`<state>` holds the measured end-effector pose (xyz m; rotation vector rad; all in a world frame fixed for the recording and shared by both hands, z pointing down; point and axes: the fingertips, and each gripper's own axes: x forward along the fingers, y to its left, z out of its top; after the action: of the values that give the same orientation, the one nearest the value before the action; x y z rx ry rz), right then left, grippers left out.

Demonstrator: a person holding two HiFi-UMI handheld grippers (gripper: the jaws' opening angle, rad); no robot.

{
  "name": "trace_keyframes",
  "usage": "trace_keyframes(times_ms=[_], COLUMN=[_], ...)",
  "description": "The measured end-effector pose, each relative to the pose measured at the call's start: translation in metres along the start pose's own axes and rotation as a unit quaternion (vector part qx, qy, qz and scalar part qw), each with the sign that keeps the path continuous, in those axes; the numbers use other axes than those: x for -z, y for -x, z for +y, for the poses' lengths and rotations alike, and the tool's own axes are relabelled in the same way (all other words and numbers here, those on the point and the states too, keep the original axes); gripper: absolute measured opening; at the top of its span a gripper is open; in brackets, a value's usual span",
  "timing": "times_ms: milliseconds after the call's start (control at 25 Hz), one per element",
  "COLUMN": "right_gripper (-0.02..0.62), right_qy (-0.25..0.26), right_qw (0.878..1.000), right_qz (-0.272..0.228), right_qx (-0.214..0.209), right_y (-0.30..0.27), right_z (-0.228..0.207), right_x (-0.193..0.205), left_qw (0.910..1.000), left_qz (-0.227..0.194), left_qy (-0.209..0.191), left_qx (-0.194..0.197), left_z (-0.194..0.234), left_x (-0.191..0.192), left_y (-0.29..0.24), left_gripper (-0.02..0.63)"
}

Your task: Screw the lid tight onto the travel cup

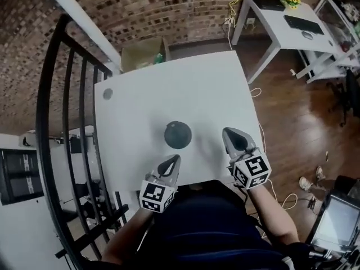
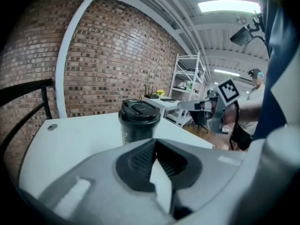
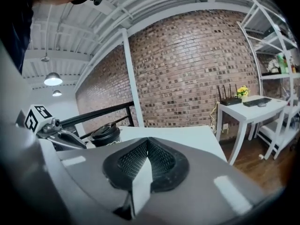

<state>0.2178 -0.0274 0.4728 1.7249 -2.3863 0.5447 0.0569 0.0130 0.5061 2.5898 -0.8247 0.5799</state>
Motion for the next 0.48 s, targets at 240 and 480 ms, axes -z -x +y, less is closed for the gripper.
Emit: trace_keyframes(times_ms=[240, 480], right_gripper=[0.011, 0.011], right_qy=[0.095, 0.114], right_qw=[0.995, 0.993], right_qz=[-0.012, -0.024], right_qx=[-0.015, -0.032], right_y=[-0.022, -0.028], right_z=[0.017, 0.028], right_x=[-0.017, -0.025], left_qw=[0.9987, 0.9984], left_qz=[-0.017, -0.012], left_qy=[0.026, 0.028], left_qx=[-0.041, -0.049], left_z=[0.025, 0.032], left_x=[0.008, 0.014], left_y=[0.014, 0.019], left_gripper=[0.006, 0.006])
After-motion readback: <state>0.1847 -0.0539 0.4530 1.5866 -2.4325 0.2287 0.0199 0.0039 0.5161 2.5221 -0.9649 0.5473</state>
